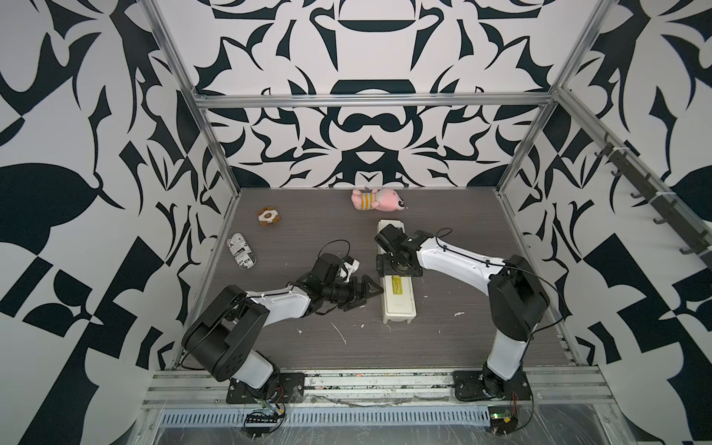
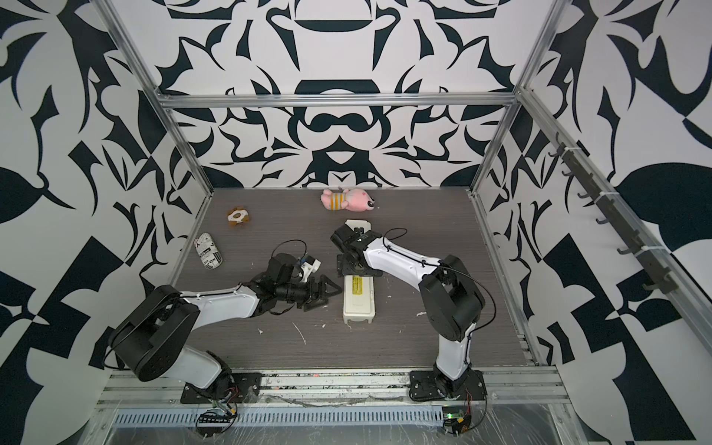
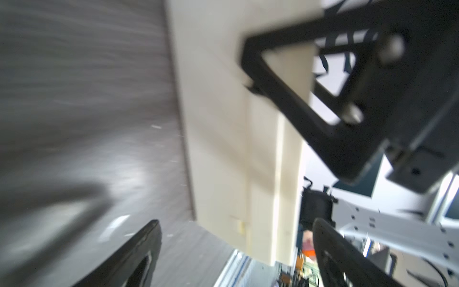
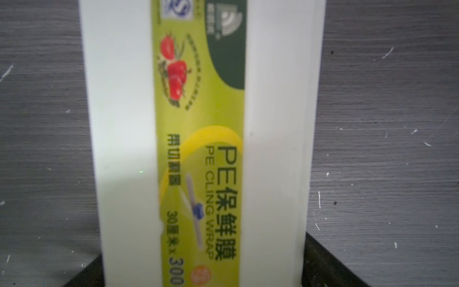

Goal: Put plastic wrap rolls into dispensers
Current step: Close the lid on the plastic wrap cutting box.

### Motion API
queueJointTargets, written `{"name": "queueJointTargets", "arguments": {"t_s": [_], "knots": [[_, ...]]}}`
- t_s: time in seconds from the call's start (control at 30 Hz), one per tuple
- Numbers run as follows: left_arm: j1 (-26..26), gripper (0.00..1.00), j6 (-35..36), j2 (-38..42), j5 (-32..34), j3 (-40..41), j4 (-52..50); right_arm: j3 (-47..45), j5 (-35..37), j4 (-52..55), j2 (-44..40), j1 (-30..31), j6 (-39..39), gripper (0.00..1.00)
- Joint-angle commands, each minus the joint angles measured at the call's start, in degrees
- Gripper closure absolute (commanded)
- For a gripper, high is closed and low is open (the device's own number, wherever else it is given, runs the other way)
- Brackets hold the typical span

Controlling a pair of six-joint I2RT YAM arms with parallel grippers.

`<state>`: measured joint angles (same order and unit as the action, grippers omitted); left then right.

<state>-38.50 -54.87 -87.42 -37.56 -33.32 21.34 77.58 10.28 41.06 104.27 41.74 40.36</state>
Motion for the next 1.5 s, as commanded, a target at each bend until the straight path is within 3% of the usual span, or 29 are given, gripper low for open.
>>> {"name": "queueJointTargets", "arguments": {"t_s": [0.0,0.37,0.73,0.93,1.13,1.47], "knots": [[-1.7,0.01,0.25,-2.56,-2.38,-1.24,3.53,2.07,-2.81,0.16,1.1,0.64,0.23,0.06],[-4.39,0.05,-2.24,-10.43,-3.51,-1.43,6.79,6.07,-2.86,1.33,3.42,0.45,-0.38,0.08],[-4.35,0.01,-2.95,-8.2,-3.7,-1.63,9.16,7.44,-2.91,2.26,3.72,0.5,1.3,0.09],[-4.25,0.1,-4.81,-9.6,-3.91,-0.01,13.5,8.09,-1.95,3.72,4.63,0.79,1.85,0.09],[-3.69,0.39,-7.88,-10.02,-4.49,1.43,18.89,8.42,-2.18,3.4,4.87,1.67,1.31,0.06],[-3.69,0.4,-5.92,-12.18,-2.75,0.74,12.56,4.6,-0.72,1.22,6.53,3.03,2.1,0.05]]}}
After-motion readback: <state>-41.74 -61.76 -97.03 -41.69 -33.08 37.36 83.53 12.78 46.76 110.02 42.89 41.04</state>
